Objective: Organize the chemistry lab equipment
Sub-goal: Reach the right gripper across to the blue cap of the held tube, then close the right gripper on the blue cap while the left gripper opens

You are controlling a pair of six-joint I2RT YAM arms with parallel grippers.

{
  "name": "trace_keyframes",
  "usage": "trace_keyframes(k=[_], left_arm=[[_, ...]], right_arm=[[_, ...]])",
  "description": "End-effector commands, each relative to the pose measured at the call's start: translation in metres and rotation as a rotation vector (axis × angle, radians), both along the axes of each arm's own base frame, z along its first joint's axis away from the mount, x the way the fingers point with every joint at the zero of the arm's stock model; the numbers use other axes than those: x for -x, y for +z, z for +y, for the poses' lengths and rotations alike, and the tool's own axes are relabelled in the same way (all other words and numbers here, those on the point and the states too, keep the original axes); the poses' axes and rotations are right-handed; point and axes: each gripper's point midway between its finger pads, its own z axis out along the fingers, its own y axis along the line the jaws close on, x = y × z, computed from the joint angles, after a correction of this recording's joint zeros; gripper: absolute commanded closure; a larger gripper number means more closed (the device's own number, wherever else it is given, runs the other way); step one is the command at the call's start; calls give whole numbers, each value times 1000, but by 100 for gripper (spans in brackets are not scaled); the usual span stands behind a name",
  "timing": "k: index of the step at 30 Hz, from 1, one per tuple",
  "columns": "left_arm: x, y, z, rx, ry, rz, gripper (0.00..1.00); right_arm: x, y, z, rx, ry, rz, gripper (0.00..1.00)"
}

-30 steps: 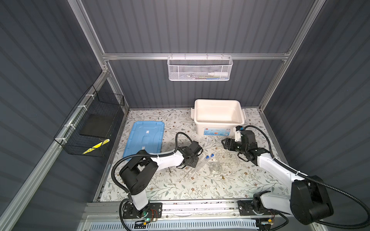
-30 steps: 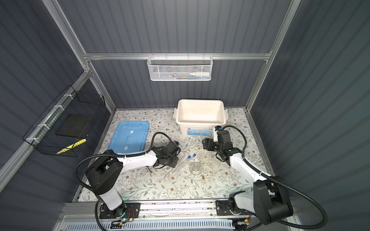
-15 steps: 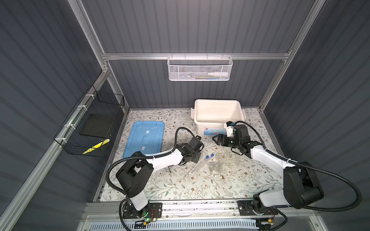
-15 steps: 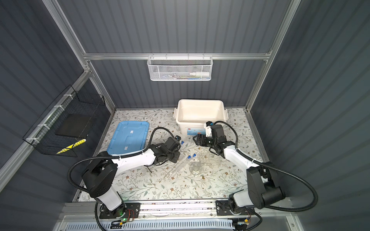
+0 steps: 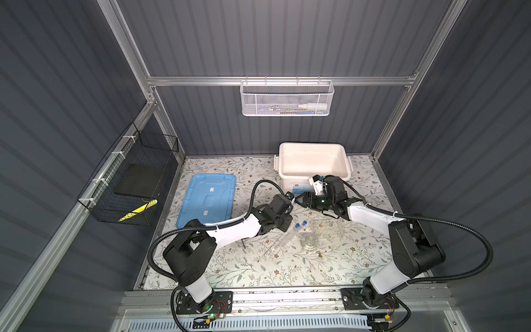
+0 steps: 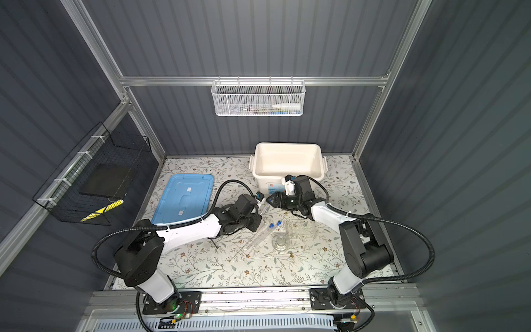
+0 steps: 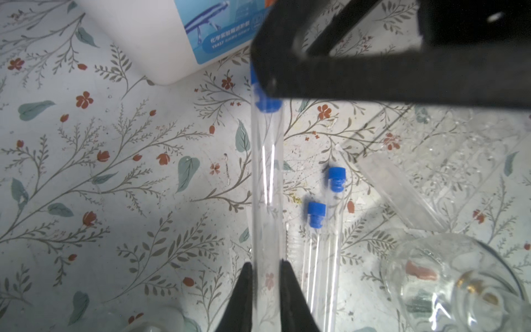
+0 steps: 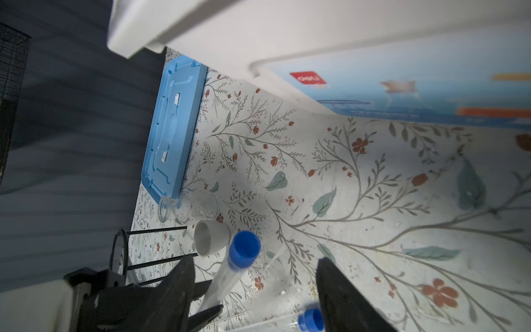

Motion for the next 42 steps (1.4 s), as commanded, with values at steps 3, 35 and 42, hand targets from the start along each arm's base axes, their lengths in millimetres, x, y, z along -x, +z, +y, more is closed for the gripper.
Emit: trace_keyframes(k=[3,35,42], left_arm=[[4,21,-11,61,-59,-52,94],[6,9,-15,49,-73,-40,95],[5,8,-13,46,-61,-45,95]], right_arm=[[0,12,14,-74,33,6,35],[9,15,15,-117,30,37,73],[11,17,11,-107,18,32,73]])
